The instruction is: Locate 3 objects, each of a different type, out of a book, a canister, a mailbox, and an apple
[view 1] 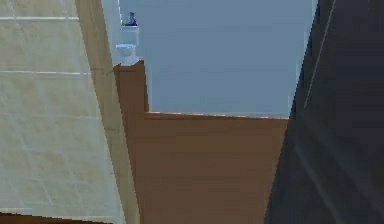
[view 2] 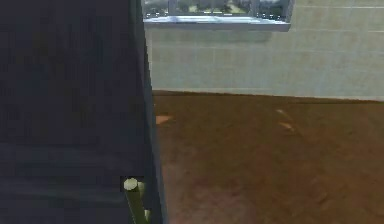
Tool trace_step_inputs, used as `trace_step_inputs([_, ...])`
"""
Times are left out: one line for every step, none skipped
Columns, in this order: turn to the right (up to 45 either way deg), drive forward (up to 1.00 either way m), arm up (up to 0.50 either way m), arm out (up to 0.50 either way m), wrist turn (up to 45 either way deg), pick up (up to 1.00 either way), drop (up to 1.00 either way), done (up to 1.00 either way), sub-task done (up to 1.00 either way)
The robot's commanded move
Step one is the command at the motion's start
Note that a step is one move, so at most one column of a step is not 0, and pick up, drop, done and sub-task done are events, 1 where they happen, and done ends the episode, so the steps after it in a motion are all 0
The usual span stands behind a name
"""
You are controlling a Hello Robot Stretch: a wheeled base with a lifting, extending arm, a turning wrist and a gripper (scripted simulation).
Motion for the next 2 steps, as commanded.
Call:
trace_step_inputs([0.0, 1.0, 0.0, 0.0, 0.0, 0.0, 0.0, 0.0, 0.0])
trace_step_inputs([12.0, 0.0, 0.0, 0.0, 0.0, 0.0, 0.0, 0.0, 0.0])
